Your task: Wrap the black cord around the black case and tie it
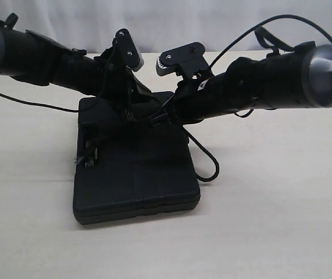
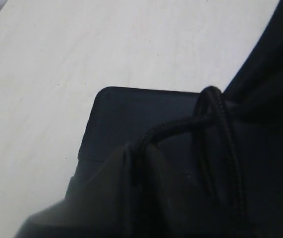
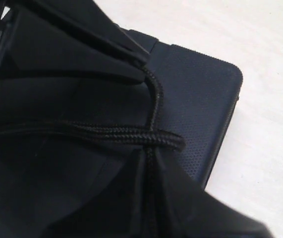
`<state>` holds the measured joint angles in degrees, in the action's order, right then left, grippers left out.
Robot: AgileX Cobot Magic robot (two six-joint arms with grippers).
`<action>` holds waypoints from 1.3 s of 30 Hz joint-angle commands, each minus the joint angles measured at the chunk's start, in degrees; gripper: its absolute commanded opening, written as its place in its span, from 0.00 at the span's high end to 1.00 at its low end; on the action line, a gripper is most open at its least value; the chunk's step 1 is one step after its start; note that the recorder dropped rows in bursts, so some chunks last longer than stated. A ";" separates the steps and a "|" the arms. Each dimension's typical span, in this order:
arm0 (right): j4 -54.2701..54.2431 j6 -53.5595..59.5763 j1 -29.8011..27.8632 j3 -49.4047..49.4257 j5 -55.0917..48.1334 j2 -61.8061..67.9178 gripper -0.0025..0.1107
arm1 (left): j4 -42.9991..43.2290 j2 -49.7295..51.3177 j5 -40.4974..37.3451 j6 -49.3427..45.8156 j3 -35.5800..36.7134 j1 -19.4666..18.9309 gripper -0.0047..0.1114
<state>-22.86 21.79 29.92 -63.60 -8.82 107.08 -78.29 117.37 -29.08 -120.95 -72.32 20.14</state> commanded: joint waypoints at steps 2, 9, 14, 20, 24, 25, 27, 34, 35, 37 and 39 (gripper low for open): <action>-0.21 1.02 0.18 -0.20 0.37 -0.49 0.94 | 8.14 -1.92 3.17 -1.93 -0.46 0.27 0.66; -0.21 1.05 0.18 -0.20 0.48 -0.49 0.94 | 14.10 -2.44 3.30 -1.93 -1.17 0.27 0.55; -0.21 1.05 0.18 -0.20 0.72 -0.49 0.94 | 16.87 -2.34 3.30 -1.93 -2.49 1.62 0.55; -0.21 1.05 0.18 -0.20 0.72 -0.49 0.94 | 19.83 -1.38 9.55 -1.93 -2.76 5.00 0.55; -0.21 1.05 0.18 -0.20 0.72 -0.49 0.94 | 20.80 0.11 16.65 -1.93 -2.76 5.88 0.56; -0.21 1.05 0.18 -0.20 0.72 -0.49 0.94 | 20.80 0.41 17.17 -1.93 -2.76 5.88 0.58; -0.21 1.05 0.18 -0.20 0.72 -0.49 0.94 | 20.80 0.87 16.96 -1.93 -2.76 5.88 0.64; -0.21 1.05 0.18 -0.20 0.72 -0.49 0.94 | 20.80 1.00 14.24 -1.93 -2.76 5.88 0.83; -0.21 1.05 0.18 -0.20 0.72 -0.49 0.94 | 20.69 1.00 14.72 -1.93 -2.76 5.88 0.83; -0.21 1.05 0.18 -0.20 0.72 -0.49 0.94 | 20.69 1.00 15.21 -1.93 -2.76 5.88 0.82; -0.21 1.14 0.18 -0.20 0.63 -0.49 0.94 | 20.69 1.00 15.21 -1.93 -2.76 5.88 0.74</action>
<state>-22.86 22.31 29.99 -63.60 -8.82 106.97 -57.36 118.38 -14.07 -120.95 -74.81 25.67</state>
